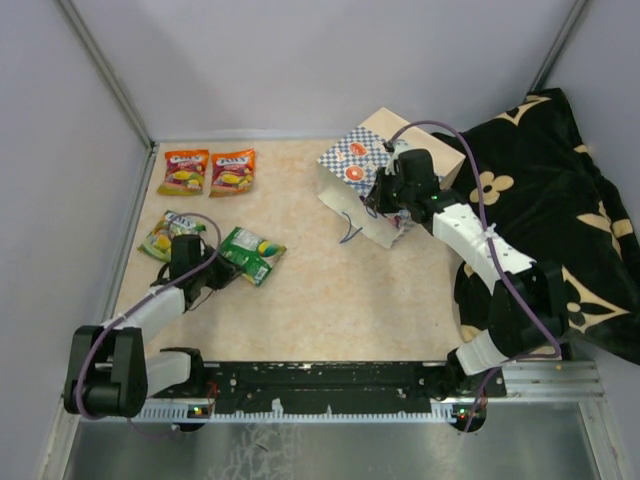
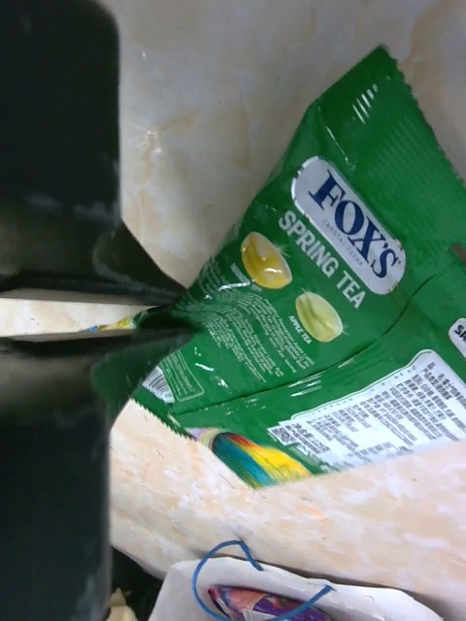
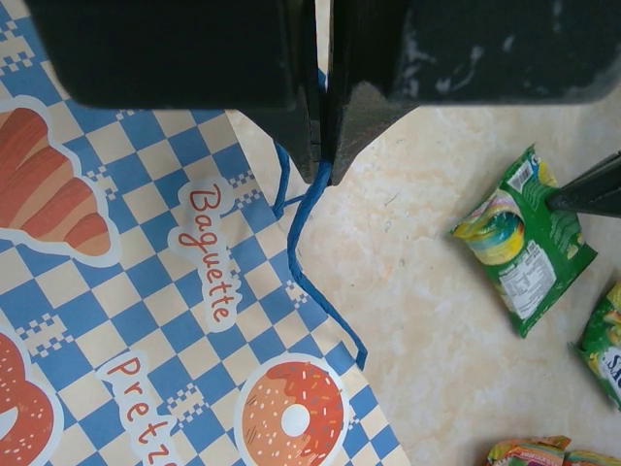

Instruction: Take the snacks out of the paper bag

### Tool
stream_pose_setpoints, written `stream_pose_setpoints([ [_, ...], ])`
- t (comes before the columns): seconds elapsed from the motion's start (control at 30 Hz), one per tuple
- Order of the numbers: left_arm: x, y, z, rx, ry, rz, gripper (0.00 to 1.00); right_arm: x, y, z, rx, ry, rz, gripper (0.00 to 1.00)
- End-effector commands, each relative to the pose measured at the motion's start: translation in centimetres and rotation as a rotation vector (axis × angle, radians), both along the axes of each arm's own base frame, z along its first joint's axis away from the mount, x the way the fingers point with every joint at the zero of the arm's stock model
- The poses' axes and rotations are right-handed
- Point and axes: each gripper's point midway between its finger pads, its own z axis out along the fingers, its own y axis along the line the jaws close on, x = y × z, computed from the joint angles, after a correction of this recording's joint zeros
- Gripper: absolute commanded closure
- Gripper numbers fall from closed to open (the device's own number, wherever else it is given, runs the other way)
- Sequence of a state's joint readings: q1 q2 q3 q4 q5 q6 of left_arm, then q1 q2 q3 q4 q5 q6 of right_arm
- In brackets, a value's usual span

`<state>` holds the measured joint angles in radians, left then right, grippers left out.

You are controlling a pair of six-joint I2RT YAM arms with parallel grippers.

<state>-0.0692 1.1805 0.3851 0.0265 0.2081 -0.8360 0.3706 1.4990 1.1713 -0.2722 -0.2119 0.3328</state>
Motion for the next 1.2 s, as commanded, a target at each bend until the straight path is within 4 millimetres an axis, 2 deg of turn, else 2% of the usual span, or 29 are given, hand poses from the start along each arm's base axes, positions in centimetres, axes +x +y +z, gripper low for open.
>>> stream_pose_setpoints([
  [0.0, 2.0, 1.0, 2.9, 0.042, -0.075, 0.035, 0.88, 0.4, 0.3, 1.5, 0.016, -0.065, 0.022, 1.00],
  [0.07, 2.5, 2.1, 4.9, 0.126, -0.073, 0.030, 0.99, 0.3, 0.4, 1.4, 0.020, -0.064, 0.028, 1.00],
  [0.17, 3.0, 4.2, 8.8, 0.282, -0.098, 0.026, 1.00, 0.3, 0.5, 1.2, 0.026, -0.063, 0.030, 1.00],
  [0.2, 3.5, 4.9, 10.9, 0.345, -0.141, 0.010, 1.00, 0.3, 0.6, 1.1, 0.029, -0.061, 0.031, 1.00],
  [0.3, 3.8, 6.8, 14.5, 0.519, -0.199, -0.036, 1.00, 0.5, 0.7, 0.6, 0.034, -0.047, 0.030, 1.00],
  [0.4, 3.3, 9.0, 15.8, 0.679, -0.145, -0.065, 1.00, 0.5, 1.2, 0.4, 0.053, -0.040, 0.041, 1.00],
  [0.5, 3.2, 11.0, 15.4, 0.818, -0.059, -0.060, 1.00, 0.5, 1.5, 0.4, 0.070, -0.039, 0.049, 1.00],
  [0.57, 3.2, 11.3, 14.0, 0.917, 0.018, -0.066, 1.00, 0.5, 1.6, 0.3, 0.077, -0.034, 0.052, 1.00],
  [0.7, 2.6, 10.2, 11.3, 1.228, 0.192, -0.137, 1.00, 0.4, 1.8, 0.1, 0.087, -0.025, 0.059, 1.00],
  [0.77, 2.3, 9.8, 10.5, 1.322, 0.295, -0.165, 1.00, 0.2, 1.7, -0.1, 0.085, -0.019, 0.059, 1.00],
  [0.87, 3.0, 8.7, 10.9, 1.478, 0.321, -0.212, 1.00, -0.1, 1.6, -0.5, 0.079, -0.015, 0.058, 1.00],
  [0.93, 3.7, 7.4, 11.0, 1.523, 0.291, -0.254, 1.00, -0.3, 1.5, -0.7, 0.079, -0.012, 0.060, 1.00],
  [1.17, 5.9, 1.3, 10.0, 1.641, 0.160, -0.487, 1.00, -0.5, 1.8, -1.1, 0.095, -0.005, 0.068, 1.00],
])
